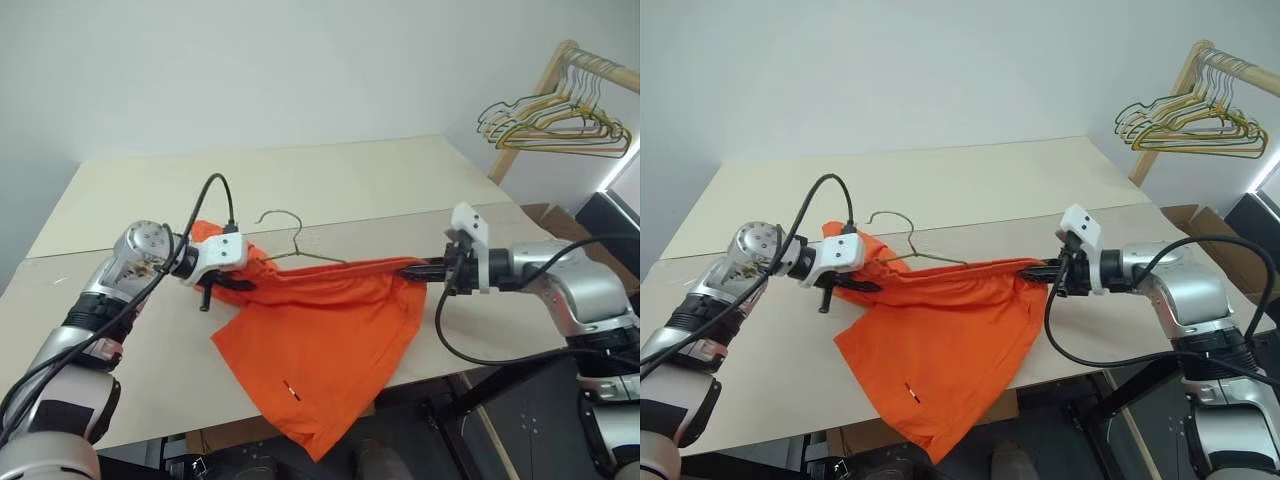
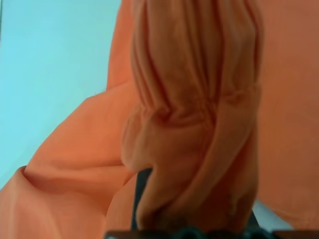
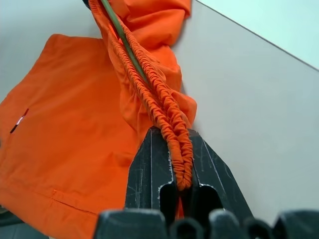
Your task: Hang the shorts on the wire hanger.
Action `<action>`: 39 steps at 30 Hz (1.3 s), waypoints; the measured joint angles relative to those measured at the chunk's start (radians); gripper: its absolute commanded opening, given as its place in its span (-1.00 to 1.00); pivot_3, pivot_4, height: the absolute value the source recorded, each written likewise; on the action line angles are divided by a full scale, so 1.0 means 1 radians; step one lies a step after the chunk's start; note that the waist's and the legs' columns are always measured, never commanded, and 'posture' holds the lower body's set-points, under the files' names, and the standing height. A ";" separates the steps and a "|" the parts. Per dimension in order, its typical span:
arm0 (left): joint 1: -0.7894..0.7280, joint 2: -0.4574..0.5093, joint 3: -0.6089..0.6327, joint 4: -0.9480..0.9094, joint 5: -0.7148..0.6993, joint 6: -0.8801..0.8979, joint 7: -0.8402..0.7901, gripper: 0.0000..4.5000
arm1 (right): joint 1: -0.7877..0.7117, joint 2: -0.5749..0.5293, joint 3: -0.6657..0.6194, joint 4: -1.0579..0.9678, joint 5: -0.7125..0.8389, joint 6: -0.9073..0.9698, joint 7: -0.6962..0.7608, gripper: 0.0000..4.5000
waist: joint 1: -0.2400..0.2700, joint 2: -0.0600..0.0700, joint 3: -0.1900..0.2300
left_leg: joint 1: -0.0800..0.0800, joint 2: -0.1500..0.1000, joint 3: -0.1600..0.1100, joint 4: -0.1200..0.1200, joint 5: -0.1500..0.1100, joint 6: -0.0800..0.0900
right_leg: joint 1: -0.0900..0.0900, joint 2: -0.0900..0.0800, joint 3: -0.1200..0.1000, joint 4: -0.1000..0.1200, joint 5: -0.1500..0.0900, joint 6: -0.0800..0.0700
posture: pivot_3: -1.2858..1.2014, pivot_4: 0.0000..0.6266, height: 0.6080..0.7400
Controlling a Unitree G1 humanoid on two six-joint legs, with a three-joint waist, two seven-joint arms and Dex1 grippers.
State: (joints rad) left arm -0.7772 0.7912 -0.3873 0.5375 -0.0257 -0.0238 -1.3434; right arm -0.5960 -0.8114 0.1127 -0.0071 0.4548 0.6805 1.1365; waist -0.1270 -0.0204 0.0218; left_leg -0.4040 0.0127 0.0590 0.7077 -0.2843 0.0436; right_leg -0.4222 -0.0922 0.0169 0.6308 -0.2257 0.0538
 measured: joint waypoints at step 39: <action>-0.166 -0.104 0.059 0.117 0.112 0.008 -0.089 -1.00 | -0.368 0.121 0.411 0.107 -0.316 0.087 0.001 0.99 | 0.000 0.000 0.000 | -0.003 0.000 0.000 0.004 -0.001 0.001 | -0.002 0.000 -0.001 0.001 0.000 0.000 | -0.08 -1.00 1.00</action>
State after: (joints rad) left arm -0.9427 0.6876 -0.3287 0.6546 0.0860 -0.0158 -1.4323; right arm -0.9641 -0.6907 0.5235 0.0999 0.1389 0.7673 1.1376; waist -0.1271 -0.0202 0.0219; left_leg -0.4068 0.0124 0.0593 0.7115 -0.2849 0.0445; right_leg -0.4238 -0.0925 0.0159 0.6317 -0.2256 0.0541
